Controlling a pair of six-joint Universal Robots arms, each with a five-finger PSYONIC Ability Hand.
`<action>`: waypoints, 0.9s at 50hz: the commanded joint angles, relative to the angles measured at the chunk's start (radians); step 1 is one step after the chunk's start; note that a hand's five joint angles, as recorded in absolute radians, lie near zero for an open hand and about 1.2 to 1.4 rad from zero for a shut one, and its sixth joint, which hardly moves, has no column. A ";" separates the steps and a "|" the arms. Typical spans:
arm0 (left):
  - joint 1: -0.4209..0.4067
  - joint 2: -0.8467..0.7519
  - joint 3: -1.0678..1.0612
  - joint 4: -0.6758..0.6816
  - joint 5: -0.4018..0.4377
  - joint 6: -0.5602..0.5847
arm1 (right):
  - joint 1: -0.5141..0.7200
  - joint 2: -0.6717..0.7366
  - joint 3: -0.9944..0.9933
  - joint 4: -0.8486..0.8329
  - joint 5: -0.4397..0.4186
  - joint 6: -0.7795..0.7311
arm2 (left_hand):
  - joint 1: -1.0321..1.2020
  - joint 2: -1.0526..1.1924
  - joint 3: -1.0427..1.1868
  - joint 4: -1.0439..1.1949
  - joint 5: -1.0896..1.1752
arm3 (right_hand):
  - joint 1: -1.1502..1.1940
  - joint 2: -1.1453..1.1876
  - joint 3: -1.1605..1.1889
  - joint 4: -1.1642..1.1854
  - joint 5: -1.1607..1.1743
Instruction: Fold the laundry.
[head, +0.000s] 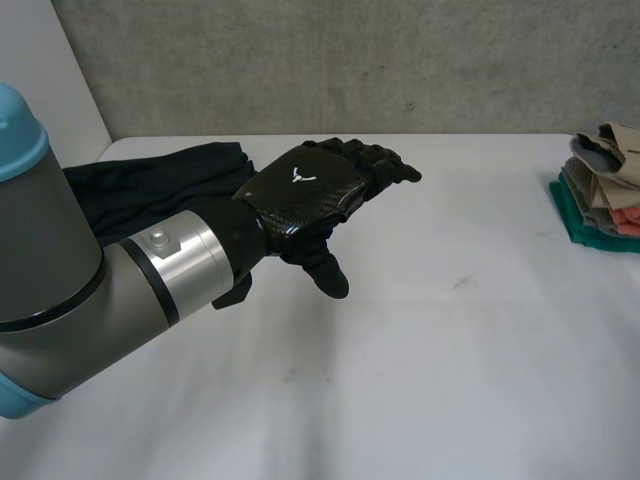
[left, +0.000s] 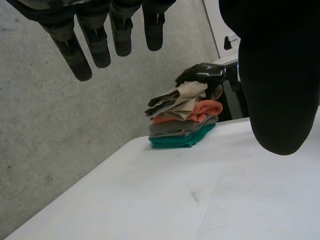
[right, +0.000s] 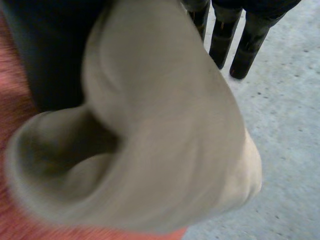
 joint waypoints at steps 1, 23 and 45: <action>-0.001 0.014 -0.001 0.000 0.000 0.000 | -0.007 -0.138 0.104 0.058 0.142 -0.002 | 0.008 -0.006 -0.013 -0.005 -0.023 | -0.055 -0.082 -0.084 -0.093 -0.158; -0.004 0.032 -0.001 0.009 0.000 -0.043 | -0.317 -0.334 0.173 0.471 0.297 -0.416 | 0.010 -0.003 -0.011 -0.002 -0.020 | -0.055 -0.082 -0.084 -0.093 -0.158; 0.051 0.063 0.026 0.078 -0.150 -0.041 | 0.230 -0.897 0.513 0.229 0.409 -0.035 | 0.025 0.012 0.004 0.012 -0.005 | -0.055 -0.082 -0.084 -0.093 -0.158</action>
